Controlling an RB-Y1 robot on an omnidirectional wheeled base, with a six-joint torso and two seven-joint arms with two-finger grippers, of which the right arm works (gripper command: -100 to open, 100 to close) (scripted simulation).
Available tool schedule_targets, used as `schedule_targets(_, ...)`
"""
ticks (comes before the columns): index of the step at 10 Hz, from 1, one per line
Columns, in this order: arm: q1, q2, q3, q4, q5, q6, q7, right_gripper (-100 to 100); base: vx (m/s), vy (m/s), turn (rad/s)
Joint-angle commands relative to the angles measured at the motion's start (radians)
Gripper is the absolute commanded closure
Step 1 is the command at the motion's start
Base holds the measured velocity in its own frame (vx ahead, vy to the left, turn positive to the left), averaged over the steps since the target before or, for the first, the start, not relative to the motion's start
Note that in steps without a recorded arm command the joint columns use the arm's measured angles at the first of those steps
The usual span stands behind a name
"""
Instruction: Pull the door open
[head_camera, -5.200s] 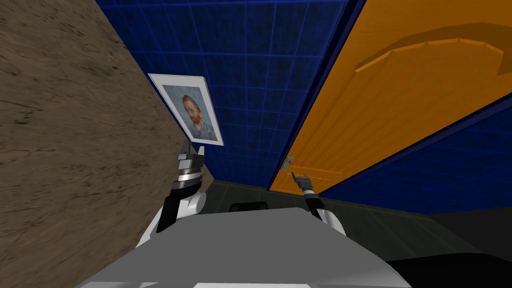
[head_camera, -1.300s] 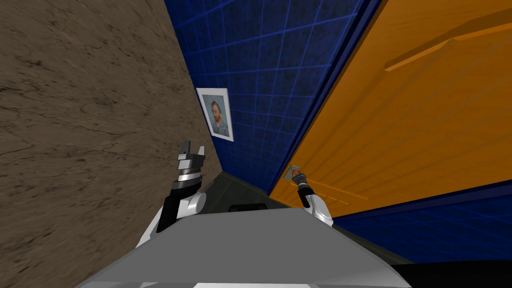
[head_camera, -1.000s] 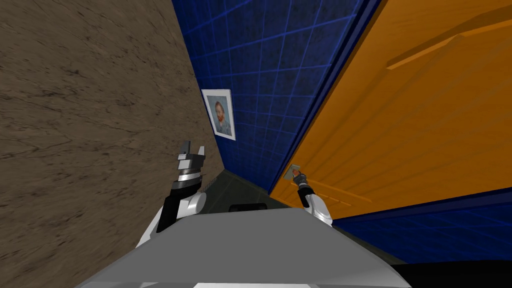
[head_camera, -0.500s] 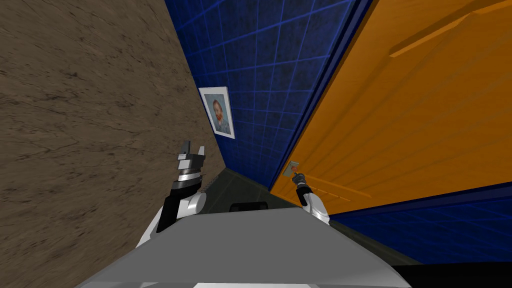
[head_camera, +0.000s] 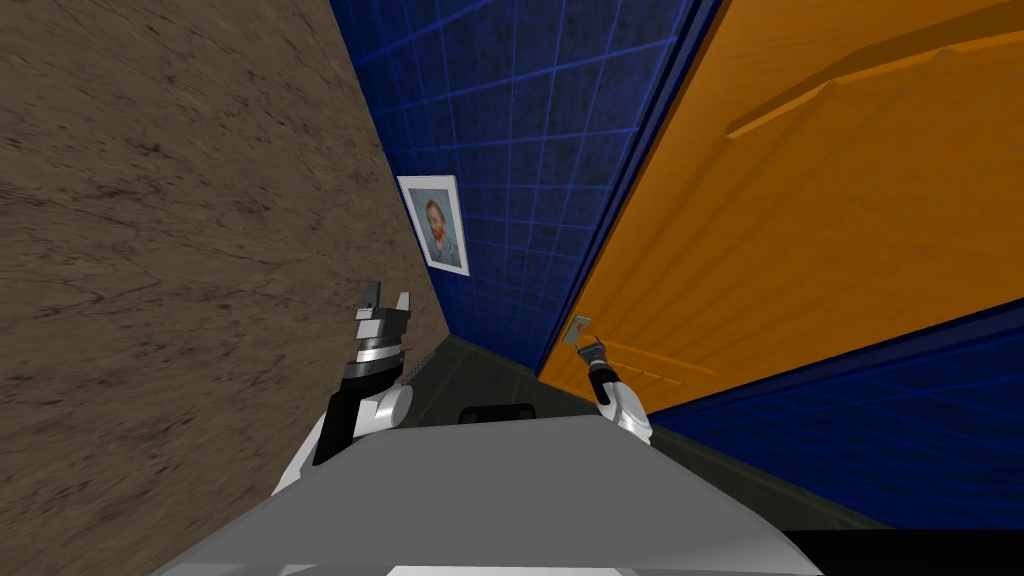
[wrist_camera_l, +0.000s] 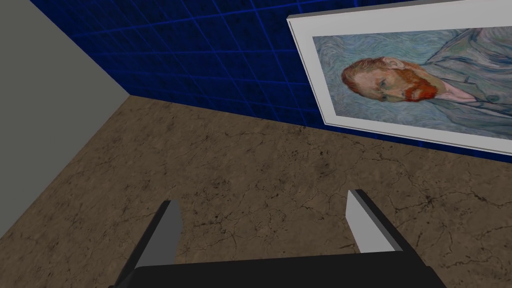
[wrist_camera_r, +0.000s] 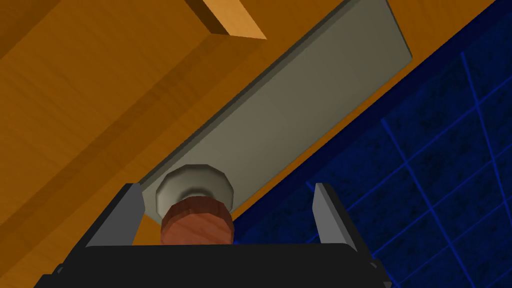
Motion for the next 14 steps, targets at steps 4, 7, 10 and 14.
schedule_targets(4,-0.037,0.026,-0.002,0.014,-0.117,-0.029,-0.09,-100,-0.054,0.031,-0.073)
schedule_targets(7,-0.063,0.045,-0.006,0.026,-0.193,-0.05,-0.143,-100,-0.059,0.029,-0.077)
schedule_targets(10,-0.088,0.064,-0.01,0.038,-0.27,-0.069,-0.193,-100,-0.073,0.026,-0.061)
schedule_targets(14,-0.118,0.093,-0.014,0.052,-0.369,-0.093,-0.254,-100,-0.071,0.024,-0.065)
